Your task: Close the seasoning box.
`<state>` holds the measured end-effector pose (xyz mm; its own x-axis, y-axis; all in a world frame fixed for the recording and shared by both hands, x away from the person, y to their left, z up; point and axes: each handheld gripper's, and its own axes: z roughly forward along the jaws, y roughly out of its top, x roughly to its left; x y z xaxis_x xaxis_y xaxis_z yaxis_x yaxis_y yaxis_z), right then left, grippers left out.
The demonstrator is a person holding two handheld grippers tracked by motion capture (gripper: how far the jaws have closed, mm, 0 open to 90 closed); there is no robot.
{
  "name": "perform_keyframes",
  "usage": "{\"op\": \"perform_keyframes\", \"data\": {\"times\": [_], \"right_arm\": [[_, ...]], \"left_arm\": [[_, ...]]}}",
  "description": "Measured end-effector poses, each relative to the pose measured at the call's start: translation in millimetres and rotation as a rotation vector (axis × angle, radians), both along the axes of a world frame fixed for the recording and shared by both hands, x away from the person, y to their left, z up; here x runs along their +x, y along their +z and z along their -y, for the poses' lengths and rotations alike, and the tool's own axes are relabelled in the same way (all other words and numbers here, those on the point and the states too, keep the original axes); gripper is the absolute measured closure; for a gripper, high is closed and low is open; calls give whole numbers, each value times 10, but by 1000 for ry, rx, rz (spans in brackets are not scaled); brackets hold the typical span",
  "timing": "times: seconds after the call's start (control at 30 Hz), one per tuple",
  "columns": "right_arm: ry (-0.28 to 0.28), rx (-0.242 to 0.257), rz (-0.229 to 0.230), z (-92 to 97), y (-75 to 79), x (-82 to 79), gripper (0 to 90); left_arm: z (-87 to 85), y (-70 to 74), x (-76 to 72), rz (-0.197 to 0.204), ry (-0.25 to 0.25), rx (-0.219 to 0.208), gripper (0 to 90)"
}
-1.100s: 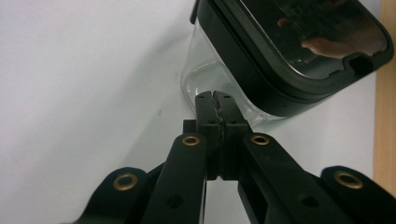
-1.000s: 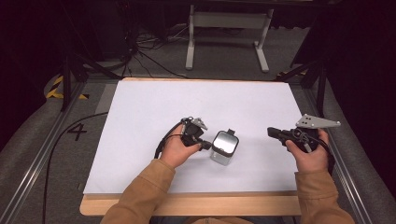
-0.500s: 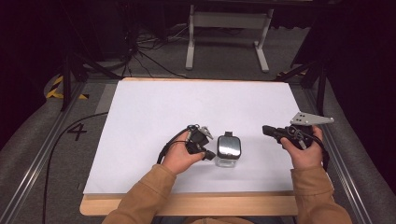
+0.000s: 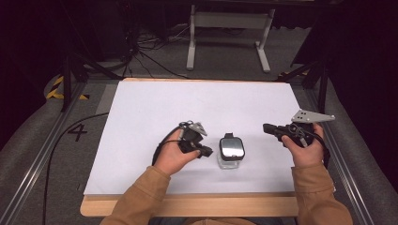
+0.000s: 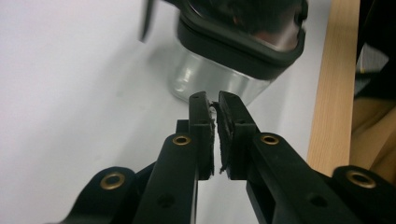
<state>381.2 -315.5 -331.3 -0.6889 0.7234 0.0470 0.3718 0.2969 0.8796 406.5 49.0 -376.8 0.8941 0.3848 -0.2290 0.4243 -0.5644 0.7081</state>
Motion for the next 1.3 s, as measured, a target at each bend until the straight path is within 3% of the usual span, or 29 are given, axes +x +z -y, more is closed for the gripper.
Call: {"op": "perform_keyframes", "data": {"times": [0.17, 0.27, 0.33, 0.4, 0.43, 0.57, 0.67, 0.9, 0.97, 1.03, 1.1, 1.2, 1.3], "right_arm": [[-10, 9, -1, 40, 26, 68, 880], [-23, 4, -1, 56, 24, 104, 871], [-29, 3, -8, 72, 13, 129, 866], [-37, 10, -22, 108, -7, 175, 859], [-37, 10, -22, 108, -7, 175, 859], [-59, -11, -55, 164, -65, 258, 816], [-90, -45, -79, 226, -143, 314, 783], [-174, -57, -171, 459, -469, 496, 650], [-194, -59, -180, 518, -576, 542, 592], [-200, -74, -178, 547, -628, 566, 556], [-210, -83, -186, 584, -698, 593, 529], [-223, -151, -192, 629, -793, 631, 497], [-223, -207, -202, 657, -879, 659, 490]], "left_arm": [[-385, 145, -6, 12, 106, -81, 788], [-576, 200, -2, 30, 161, -104, 760], [-679, 213, -3, 50, 200, -95, 732], [-794, 188, 1, 71, 262, -39, 697], [-794, 188, 1, 71, 262, -39, 685], [-973, 91, 71, 87, 345, 32, 640], [-1108, -19, 144, 72, 391, 29, 597], [-1333, -321, 329, 81, 471, 26, 484], [-1346, -353, 348, 71, 478, 22, 435], [-1370, -432, 393, 42, 485, 38, 398], [-1390, -494, 426, 41, 500, 58, 376], [-1418, -521, 449, 12, 532, 59, 337], [-1420, -506, 449, 8, 535, 56, 325]]}}
